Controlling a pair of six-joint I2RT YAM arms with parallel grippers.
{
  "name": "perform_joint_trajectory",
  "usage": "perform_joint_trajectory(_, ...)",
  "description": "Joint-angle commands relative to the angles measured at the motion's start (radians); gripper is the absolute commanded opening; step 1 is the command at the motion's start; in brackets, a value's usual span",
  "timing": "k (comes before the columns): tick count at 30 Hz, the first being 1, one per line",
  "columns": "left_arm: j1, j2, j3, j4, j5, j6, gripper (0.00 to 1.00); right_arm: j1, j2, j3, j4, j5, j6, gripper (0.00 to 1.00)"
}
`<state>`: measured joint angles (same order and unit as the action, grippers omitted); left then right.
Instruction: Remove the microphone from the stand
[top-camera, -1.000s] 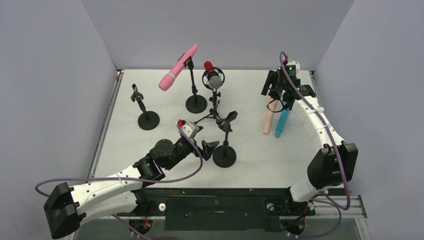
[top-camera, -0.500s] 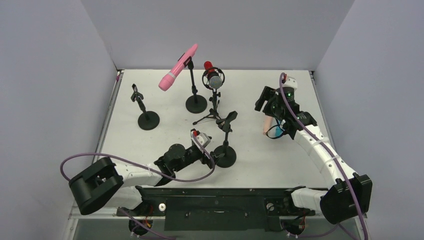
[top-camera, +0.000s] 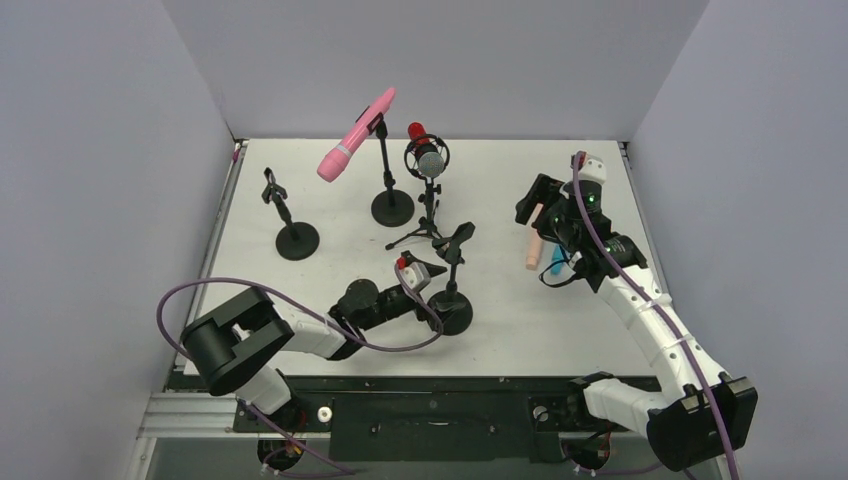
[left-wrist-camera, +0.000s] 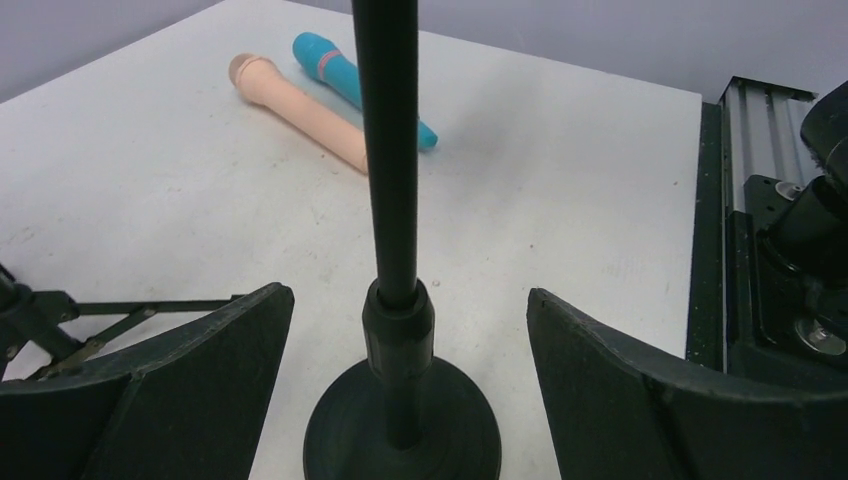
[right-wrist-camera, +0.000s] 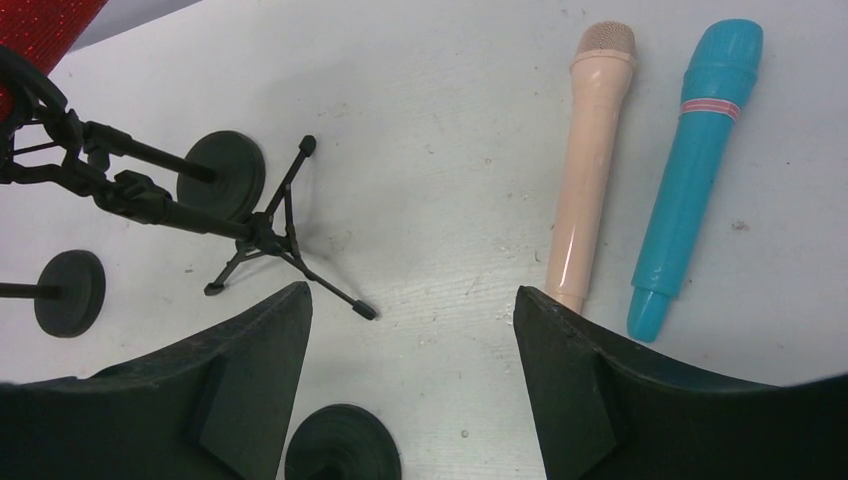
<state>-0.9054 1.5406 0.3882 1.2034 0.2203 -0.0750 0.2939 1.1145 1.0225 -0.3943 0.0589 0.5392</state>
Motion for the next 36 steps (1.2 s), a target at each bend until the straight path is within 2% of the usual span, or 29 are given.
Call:
perform_joint_trajectory(1, 0.008, 0.039, 0.067, 0.103, 0.079, -0.032, 0.82, -0.009, -0.031, -0.014, 0.036, -0.011, -0.002, 0.7)
perform_joint_trajectory(7, 0.007, 0.071, 0.081, 0.101, 0.095, -0.035, 0.73, -0.012, -0.04, -0.023, 0.037, -0.017, -0.005, 0.69)
perform_joint_trajectory(31, 0.017, 0.121, 0.128, 0.007, 0.13, 0.039, 0.59, -0.037, -0.06, -0.035, 0.027, -0.046, -0.021, 0.69)
perform_joint_trajectory(34, 0.023, 0.12, 0.125, 0.01, 0.128, 0.037, 0.51, -0.04, -0.061, -0.036, 0.027, -0.048, -0.023, 0.69)
perform_joint_trajectory(36, 0.026, 0.117, 0.13, 0.002, 0.13, 0.038, 0.42, -0.04, -0.062, -0.038, 0.027, -0.048, -0.022, 0.69)
